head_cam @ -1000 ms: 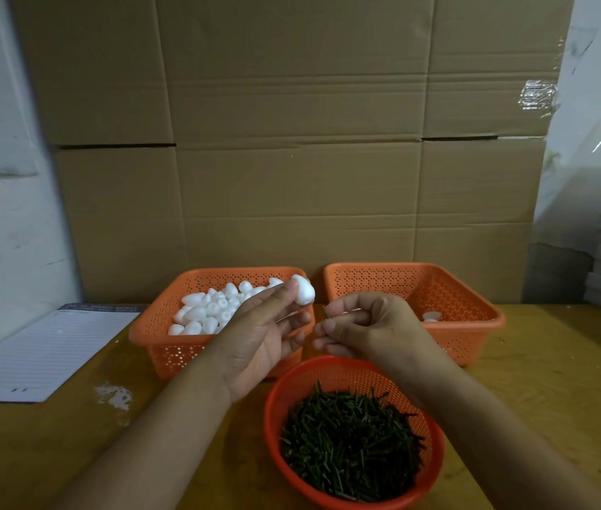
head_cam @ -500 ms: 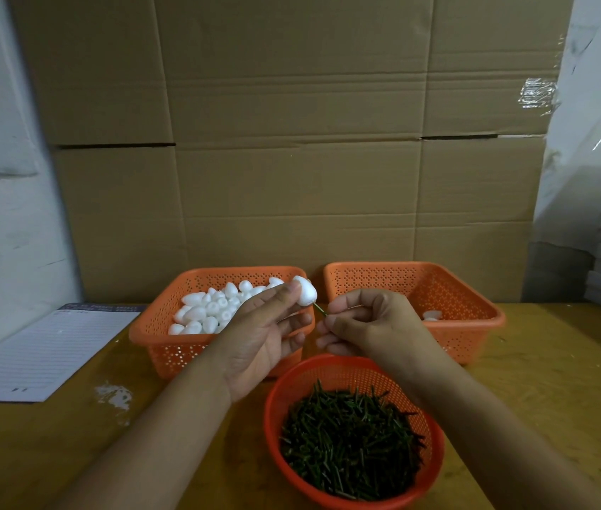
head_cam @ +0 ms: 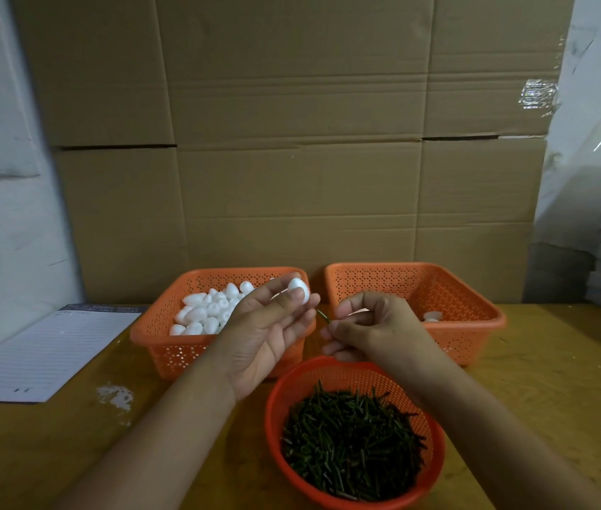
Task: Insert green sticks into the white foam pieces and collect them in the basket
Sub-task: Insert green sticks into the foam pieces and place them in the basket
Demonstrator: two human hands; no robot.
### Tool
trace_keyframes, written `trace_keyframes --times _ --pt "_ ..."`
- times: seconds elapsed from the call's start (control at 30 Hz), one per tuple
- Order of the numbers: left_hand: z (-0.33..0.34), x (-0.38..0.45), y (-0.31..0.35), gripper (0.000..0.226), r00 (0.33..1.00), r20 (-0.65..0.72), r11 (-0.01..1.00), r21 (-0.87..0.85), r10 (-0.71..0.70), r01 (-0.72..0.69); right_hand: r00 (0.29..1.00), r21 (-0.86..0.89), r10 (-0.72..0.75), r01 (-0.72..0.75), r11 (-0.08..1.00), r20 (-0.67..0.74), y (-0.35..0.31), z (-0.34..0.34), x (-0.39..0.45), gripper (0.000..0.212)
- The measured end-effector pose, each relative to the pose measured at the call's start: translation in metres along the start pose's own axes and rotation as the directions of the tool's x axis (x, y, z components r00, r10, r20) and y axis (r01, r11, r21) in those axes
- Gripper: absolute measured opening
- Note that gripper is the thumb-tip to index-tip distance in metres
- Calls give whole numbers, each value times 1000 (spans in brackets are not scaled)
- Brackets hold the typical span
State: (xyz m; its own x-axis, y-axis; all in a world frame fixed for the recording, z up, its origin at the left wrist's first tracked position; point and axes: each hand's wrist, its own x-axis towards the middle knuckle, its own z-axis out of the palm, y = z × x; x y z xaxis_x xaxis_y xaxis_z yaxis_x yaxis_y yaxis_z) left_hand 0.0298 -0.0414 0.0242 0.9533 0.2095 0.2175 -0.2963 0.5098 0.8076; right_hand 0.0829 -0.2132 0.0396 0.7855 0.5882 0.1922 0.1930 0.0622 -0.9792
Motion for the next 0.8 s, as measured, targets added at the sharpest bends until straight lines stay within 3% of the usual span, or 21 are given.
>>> trace_keyframes --times 0.3,0.43,0.57,0.7,0.8 --pt "3 -1 1 40 994 -65 996 -3 84 -85 999 -175 41 -40 984 3 14 -5 8 14" --pt "2 -1 2 31 992 -66 993 -28 111 -113 999 -209 49 -46 977 9 18 -6 10 14" --pt "1 -1 4 68 993 -45 988 -104 113 -117 999 -257 37 -34 966 7 20 -6 10 15" --pt "0 -3 5 26 993 38 990 -97 108 -104 999 -292 42 -39 956 7 21 -6 10 14" --pt "0 -2 4 38 989 106 993 -79 102 -94 999 -310 49 -46 950 3 21 -7 9 12"
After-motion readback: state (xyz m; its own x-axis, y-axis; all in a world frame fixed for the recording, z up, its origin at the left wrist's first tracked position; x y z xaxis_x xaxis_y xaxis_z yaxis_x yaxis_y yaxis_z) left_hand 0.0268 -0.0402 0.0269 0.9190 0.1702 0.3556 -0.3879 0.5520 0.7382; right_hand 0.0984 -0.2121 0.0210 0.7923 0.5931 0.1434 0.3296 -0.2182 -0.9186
